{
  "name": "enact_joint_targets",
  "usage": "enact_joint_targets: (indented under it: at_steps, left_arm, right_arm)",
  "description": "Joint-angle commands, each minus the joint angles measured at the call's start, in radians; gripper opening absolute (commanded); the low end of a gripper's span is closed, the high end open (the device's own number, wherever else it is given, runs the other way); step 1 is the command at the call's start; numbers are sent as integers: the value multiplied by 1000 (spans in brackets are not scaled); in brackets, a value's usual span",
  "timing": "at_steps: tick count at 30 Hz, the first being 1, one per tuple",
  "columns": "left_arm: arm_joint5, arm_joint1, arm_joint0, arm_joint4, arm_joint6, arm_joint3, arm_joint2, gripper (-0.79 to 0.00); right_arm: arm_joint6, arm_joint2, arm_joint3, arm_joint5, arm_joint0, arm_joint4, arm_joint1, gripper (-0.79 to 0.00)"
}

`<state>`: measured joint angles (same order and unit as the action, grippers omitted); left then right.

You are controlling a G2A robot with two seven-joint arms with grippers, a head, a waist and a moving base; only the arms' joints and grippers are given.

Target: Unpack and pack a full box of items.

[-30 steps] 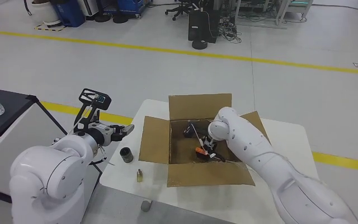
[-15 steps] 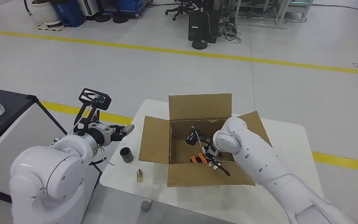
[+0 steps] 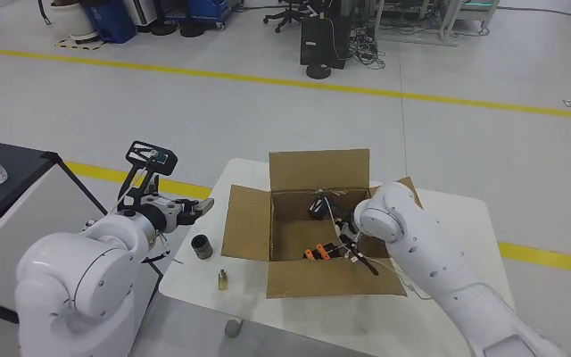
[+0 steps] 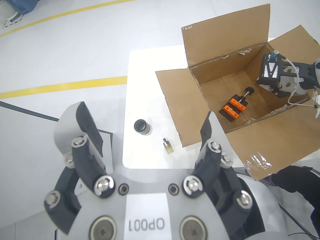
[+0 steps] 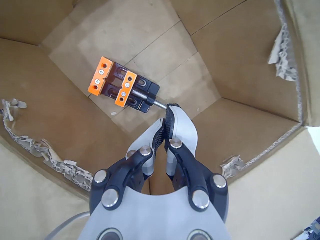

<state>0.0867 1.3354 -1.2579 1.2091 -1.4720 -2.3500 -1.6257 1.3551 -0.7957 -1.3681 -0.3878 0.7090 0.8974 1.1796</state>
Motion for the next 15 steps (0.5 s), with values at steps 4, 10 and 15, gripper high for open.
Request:
enact_joint_targets:
  at_steps: [4,10,15]
  left_arm:
    - [0,0,0,0,0,0,0,0]
    - [0,0,0,0,0,0,0,0]
    - [0,0,0,0,0,0,0,0]
  right_arm:
    - [117,67,66,40,-52,-6,21,-785]
    - [140,227,115,63,-118,-101,33,-785]
    - [146,359,134,69,-178,-241,26,-785]
